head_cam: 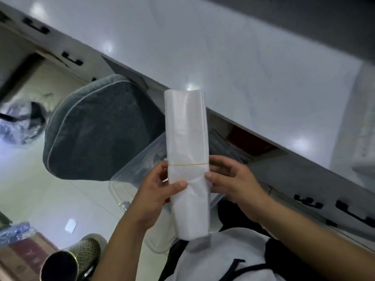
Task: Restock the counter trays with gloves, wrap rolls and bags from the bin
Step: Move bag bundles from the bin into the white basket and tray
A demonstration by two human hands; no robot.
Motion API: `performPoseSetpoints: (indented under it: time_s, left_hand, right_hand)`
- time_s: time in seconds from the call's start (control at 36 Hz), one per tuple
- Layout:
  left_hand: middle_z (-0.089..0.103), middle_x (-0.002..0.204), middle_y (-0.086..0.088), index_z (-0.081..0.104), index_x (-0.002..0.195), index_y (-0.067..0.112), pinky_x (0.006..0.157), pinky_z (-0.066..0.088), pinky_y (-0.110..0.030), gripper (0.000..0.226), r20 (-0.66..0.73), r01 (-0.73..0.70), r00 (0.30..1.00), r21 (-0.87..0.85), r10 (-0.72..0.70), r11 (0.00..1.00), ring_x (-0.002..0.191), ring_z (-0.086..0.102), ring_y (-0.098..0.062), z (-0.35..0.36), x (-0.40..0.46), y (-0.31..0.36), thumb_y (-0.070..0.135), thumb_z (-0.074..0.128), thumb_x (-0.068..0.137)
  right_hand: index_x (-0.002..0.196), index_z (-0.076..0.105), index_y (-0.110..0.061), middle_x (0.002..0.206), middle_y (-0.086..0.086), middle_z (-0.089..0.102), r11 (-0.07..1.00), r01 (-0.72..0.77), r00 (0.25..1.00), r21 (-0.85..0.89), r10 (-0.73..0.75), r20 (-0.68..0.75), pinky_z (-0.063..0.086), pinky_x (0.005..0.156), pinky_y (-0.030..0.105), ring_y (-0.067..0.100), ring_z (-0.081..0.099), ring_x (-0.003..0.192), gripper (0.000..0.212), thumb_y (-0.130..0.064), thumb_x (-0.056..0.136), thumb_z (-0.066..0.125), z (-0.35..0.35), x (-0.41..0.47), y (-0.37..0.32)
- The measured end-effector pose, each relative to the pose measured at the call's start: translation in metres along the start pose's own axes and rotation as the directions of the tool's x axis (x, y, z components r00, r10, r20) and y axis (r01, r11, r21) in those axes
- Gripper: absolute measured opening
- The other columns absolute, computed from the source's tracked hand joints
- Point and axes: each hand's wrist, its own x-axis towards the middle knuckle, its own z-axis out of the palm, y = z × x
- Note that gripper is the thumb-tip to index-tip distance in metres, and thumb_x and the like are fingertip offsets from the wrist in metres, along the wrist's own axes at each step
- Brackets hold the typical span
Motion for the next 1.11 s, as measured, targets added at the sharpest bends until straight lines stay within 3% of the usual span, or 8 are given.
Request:
performPoseSetpoints:
  time_s: [0.11,0.28,0.56,0.67,0.81,0.97,1.03,1.11]
  left_hand:
    - [0.071,0.115,-0.004,0.066,0.110,0.029,0.075,0.060,-0.035,0.049,0.091,-0.063,0.994,0.001,0.063,0.998,0.102,0.071,-0.025,0.035,0.006,0.033,0.024,0.089,0.067]
    - [0.071,0.116,-0.008,0.064,0.115,0.026,0.075,0.059,-0.037,0.048,0.253,-0.137,0.960,0.048,0.121,0.989,0.103,0.071,-0.029,0.105,0.026,0.063,0.029,0.085,0.072]
    - [0.073,0.113,-0.004,0.065,0.113,0.031,0.073,0.060,-0.038,0.038,0.525,-0.200,0.848,0.182,0.077,0.963,0.098,0.073,-0.026,0.242,0.054,0.093,0.030,0.081,0.078]
    - [0.074,0.110,-0.001,0.071,0.108,0.031,0.077,0.060,-0.039,0.023,0.602,-0.201,0.798,0.220,0.029,0.955,0.100,0.072,-0.021,0.298,0.059,0.100,0.037,0.070,0.086]
    - [0.072,0.113,-0.003,0.069,0.113,0.029,0.074,0.059,-0.030,0.022,0.526,-0.134,0.851,0.203,0.008,0.970,0.098,0.071,-0.017,0.349,0.078,0.094,0.034,0.056,0.097]
    - [0.043,0.140,0.018,0.033,0.145,0.044,0.099,0.051,-0.039,0.078,0.484,-0.216,0.873,0.486,-0.055,0.847,0.127,0.050,-0.016,0.400,0.096,0.056,0.032,0.077,0.081]
    - [0.052,0.126,0.033,0.041,0.127,0.062,0.089,0.054,-0.027,0.065,0.512,-0.245,0.858,0.452,-0.025,0.858,0.120,0.054,-0.008,0.411,0.098,0.045,0.026,0.073,0.083]
    - [0.059,0.104,0.042,0.042,0.099,0.079,0.073,0.053,-0.015,0.071,0.519,-0.286,0.854,0.462,0.005,0.839,0.105,0.057,0.005,0.414,0.101,0.042,0.013,0.063,0.086]
  right_hand:
    - [0.113,0.066,-0.009,0.098,0.018,0.072,0.982,0.189,0.979,0.020,-0.187,-0.078,0.059,0.065,0.031,0.020,0.071,0.084,0.033,0.005,0.083,0.067,-0.014,-0.014,-0.032]
    - [0.113,0.064,-0.015,0.098,0.001,0.075,0.928,0.372,0.902,-0.007,-0.363,-0.232,0.055,0.077,0.023,0.013,0.070,0.092,0.036,0.006,0.084,0.066,-0.055,-0.044,-0.061]
    - [0.121,0.060,-0.019,0.105,0.017,0.073,0.892,0.446,0.794,0.069,-0.359,-0.491,0.058,0.066,0.033,0.028,0.072,0.090,0.047,0.006,0.082,0.066,-0.160,-0.102,-0.096]
    - [0.120,0.062,-0.024,0.106,0.011,0.074,0.882,0.463,0.767,0.088,-0.349,-0.539,0.056,0.061,0.038,0.029,0.072,0.091,0.050,-0.004,0.076,0.072,-0.207,-0.125,-0.107]
    - [0.116,0.066,-0.022,0.107,0.008,0.074,0.871,0.442,0.794,0.215,-0.268,-0.545,0.058,0.067,0.039,0.022,0.072,0.086,0.051,-0.010,0.067,0.076,-0.267,-0.143,-0.123]
    - [0.113,0.065,-0.023,0.093,0.006,0.076,0.930,0.342,0.745,0.133,-0.182,-0.642,0.056,0.059,0.036,0.020,0.072,0.072,0.041,0.000,0.079,0.069,-0.336,-0.147,-0.141]
    - [0.106,0.065,-0.026,0.084,0.002,0.076,0.942,0.318,0.728,0.113,-0.166,-0.666,0.055,0.058,0.035,0.018,0.071,0.067,0.037,0.002,0.081,0.068,-0.353,-0.143,-0.142]
    - [0.101,0.063,-0.028,0.078,0.000,0.076,0.951,0.287,0.730,0.118,-0.137,-0.670,0.055,0.060,0.036,0.017,0.071,0.063,0.036,0.002,0.082,0.068,-0.372,-0.135,-0.141]
